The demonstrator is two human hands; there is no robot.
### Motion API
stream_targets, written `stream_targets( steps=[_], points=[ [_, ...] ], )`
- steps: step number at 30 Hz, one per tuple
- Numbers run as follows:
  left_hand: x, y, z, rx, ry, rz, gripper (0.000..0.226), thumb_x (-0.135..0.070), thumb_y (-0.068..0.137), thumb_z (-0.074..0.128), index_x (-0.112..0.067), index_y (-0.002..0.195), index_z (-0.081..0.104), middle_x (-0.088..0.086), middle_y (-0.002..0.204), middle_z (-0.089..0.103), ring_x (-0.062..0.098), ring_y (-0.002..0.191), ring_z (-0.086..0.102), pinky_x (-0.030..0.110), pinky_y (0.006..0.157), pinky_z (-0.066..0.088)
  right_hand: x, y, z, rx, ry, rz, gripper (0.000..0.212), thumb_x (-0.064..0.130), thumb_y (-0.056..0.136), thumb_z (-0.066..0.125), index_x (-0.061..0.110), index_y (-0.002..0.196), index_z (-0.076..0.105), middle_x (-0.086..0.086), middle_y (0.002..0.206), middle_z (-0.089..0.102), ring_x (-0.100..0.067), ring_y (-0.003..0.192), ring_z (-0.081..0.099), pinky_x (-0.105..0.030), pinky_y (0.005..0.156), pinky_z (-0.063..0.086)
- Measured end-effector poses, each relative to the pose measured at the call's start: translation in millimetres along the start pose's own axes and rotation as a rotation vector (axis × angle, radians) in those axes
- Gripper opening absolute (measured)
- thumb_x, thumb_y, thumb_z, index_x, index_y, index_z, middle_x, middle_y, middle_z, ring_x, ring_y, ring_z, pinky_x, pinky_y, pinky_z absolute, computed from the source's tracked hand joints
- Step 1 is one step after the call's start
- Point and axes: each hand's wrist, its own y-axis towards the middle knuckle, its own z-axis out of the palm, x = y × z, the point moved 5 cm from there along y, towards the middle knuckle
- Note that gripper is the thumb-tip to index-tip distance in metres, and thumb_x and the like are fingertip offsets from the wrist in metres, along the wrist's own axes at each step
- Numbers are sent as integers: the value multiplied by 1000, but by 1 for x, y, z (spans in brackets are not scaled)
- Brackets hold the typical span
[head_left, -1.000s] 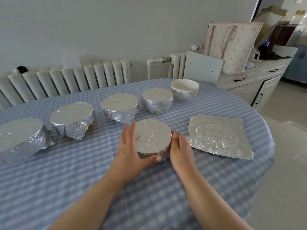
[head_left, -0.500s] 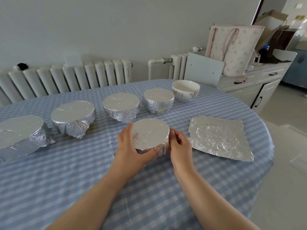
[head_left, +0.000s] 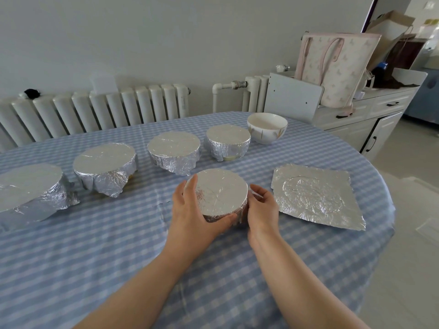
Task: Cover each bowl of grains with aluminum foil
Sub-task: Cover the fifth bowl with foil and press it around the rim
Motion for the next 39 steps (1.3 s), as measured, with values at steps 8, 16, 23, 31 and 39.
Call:
stream_targets(
  steps=[8,16,23,31,39],
  points=[
    [5,3,3,13,59,15,120,-61,60,78,-30,153,7,-2,156,9,15,139,23,24,102,26,14,9,5,151,-469,-104,21,6,90,51,25,90,60,-1,95,69,-22,91,67,-43,83,57],
    [6,3,2,16,52,19,120,-62,59,76,-32,152,7,-2,155,9,15,139,23,25,103,26,26,5,3,203,-786,-300,10,14,96,51,18,104,55,9,94,59,-12,87,55,-25,72,38],
    [6,2,2,13,49,10,122,-66,56,73,-31,152,6,-3,155,9,15,140,23,25,104,27,22,2,-1,99,-833,-312,16,21,96,50,15,105,63,0,103,67,-19,95,60,-28,73,39],
    [6,3,2,8,65,14,120,-64,58,75,-32,152,7,-5,154,9,17,139,25,29,107,31,9,-14,-13,127,-414,-104,41,13,97,46,15,66,72,-4,68,73,-30,74,69,-46,79,57],
    [4,3,2,1,59,-30,123,-65,57,78,-26,153,11,-3,155,8,17,140,25,21,99,25,2,-54,9,186,-180,-122,38,26,105,33,14,78,58,5,68,62,-8,67,57,-21,66,44]
  ],
)
